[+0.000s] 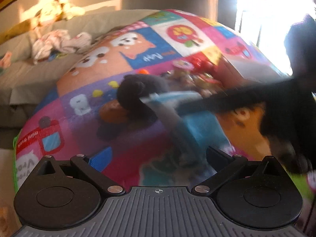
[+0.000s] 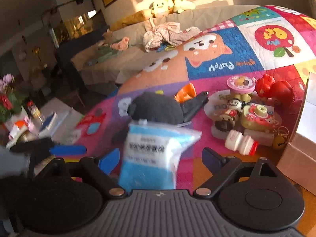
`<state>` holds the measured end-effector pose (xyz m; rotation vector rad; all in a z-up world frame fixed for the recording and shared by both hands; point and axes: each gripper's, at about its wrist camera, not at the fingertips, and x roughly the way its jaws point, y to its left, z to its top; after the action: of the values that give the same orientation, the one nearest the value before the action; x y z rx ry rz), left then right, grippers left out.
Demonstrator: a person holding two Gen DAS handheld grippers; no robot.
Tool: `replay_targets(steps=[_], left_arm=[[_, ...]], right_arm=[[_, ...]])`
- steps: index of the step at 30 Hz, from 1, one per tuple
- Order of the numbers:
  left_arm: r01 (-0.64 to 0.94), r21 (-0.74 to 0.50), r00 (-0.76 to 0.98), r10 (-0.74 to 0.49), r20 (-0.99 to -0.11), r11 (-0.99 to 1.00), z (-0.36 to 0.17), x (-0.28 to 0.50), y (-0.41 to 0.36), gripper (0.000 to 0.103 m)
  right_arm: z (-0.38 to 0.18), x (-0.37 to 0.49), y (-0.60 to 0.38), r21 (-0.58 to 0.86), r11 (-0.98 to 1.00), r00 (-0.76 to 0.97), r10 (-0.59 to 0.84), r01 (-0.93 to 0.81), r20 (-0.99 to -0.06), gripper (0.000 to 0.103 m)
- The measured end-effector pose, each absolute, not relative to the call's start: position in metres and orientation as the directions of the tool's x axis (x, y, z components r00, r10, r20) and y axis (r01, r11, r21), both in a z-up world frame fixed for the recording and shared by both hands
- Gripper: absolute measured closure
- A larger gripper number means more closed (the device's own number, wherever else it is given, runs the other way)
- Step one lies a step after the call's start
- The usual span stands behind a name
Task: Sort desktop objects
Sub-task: 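Grasp the blue wet-cotton pack with the right gripper, then grasp the black plush toy with the left gripper while the right gripper lifts the pack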
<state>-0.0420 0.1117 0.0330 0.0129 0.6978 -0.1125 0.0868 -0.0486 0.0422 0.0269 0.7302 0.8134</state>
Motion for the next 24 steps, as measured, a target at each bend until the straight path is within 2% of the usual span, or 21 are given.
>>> replay_targets(steps=[4,5,6,7,13,18,21,24], left_arm=[[0.154,0.001,0.723,-0.112,-0.682,0.988,0.020,-0.054,0.099,0.000],[0.156,0.011,0.721,-0.106,-0.685,0.988,0.019,-0.055,0.097,0.000],[0.155,0.020,0.721,-0.099,-0.685,0.988,0.018,-0.055,0.096,0.000],[0.151,0.023,0.725,-0.095,-0.682,0.988,0.019,-0.055,0.096,0.000],[0.099,-0.001,0.781,-0.078,-0.620,0.995,0.039,-0.035,0.106,0.000],[-0.059,-0.026,0.817,0.034,-0.575,0.998,0.055,0.026,0.110,0.000],[-0.136,-0.020,0.801,0.098,-0.591,0.991,0.054,0.073,0.109,0.000],[-0.154,0.050,0.763,0.151,-0.628,0.987,0.045,0.104,0.102,0.000]], right_arm=[[0.039,0.094,-0.034,0.316,0.699,0.430,0.669,-0.641,-0.606,0.011],[0.036,0.094,-0.031,0.318,0.697,0.418,0.667,-0.643,-0.616,0.017],[0.031,0.093,-0.028,0.308,0.697,0.407,0.658,-0.647,-0.634,0.040],[0.029,0.091,-0.028,0.295,0.693,0.395,0.651,-0.657,-0.648,0.049],[0.043,0.050,-0.114,0.270,0.756,0.485,0.608,-0.597,-0.628,0.049],[0.048,0.009,-0.184,0.141,0.859,0.597,0.451,-0.492,-0.664,0.049],[0.041,-0.004,-0.202,0.092,0.892,0.636,0.385,-0.443,-0.668,0.048],[0.037,-0.017,-0.211,0.080,0.903,0.677,0.373,-0.422,-0.634,0.048]])
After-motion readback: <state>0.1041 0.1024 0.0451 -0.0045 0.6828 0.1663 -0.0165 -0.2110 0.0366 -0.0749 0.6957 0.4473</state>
